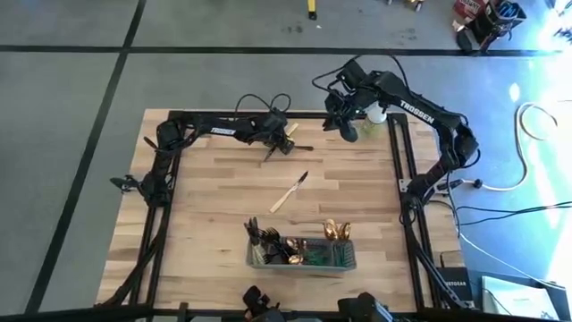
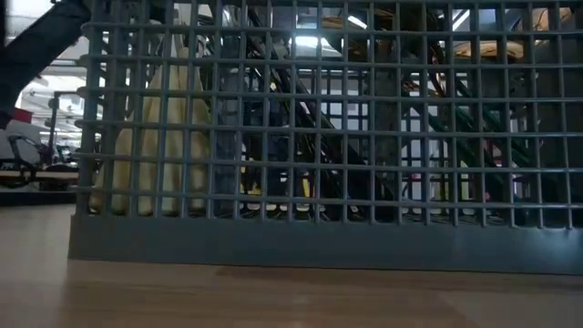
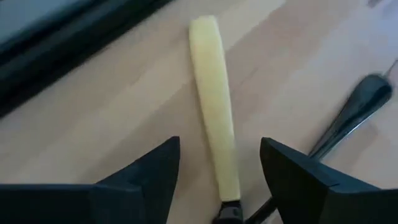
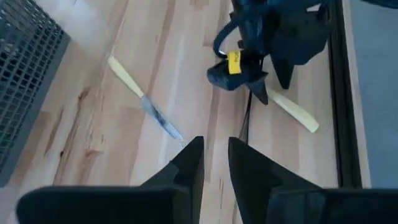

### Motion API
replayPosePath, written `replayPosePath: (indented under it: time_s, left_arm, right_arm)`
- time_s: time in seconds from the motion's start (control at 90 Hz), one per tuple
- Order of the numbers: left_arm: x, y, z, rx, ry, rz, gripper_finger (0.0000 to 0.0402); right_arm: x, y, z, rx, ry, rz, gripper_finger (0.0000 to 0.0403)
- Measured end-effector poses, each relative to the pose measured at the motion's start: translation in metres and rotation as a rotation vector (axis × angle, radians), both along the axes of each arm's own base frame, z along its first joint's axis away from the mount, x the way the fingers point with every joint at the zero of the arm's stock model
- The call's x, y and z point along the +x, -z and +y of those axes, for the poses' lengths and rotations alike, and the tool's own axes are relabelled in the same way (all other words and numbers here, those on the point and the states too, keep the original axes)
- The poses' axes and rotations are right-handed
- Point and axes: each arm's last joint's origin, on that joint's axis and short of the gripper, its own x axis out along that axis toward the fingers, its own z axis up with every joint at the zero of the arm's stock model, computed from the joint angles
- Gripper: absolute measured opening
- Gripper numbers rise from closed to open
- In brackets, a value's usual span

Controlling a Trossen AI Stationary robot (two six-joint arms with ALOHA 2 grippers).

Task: Sort silverware
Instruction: Put the top yellow knife into the gray cutlery rack

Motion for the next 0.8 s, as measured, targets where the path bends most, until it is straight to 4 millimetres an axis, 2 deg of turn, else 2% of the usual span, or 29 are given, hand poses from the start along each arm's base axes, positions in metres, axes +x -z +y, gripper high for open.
replayPosePath:
  time_s: [0.133, 0.444, 0.533, 0.8]
  left_arm:
    - [0.0005, -0.0017, 0.0003, -0.010, -0.007, 0.006, 0.0208]
    - [0.0037, -0.0038, 0.0040, -0.035, -0.007, 0.069, 0.0201]
    - [0.0048, -0.0029, 0.0022, -0.030, -0.003, 0.074, 0.0180]
    - [0.0056, -0.0025, -0.0004, -0.026, 0.010, 0.087, 0.0078]
  right_arm:
    - [0.0001, 0.0066, -0.0001, 0.006, 0.000, 0.007, 0.0056]
    - [0.0011, 0.0060, -0.0010, -0.004, 0.001, -0.006, 0.0056]
    - [0.0010, 0.0061, -0.0009, -0.003, 0.001, -0.005, 0.0056]
    - [0.0006, 0.0063, -0.0006, 0.004, 0.004, 0.000, 0.0056]
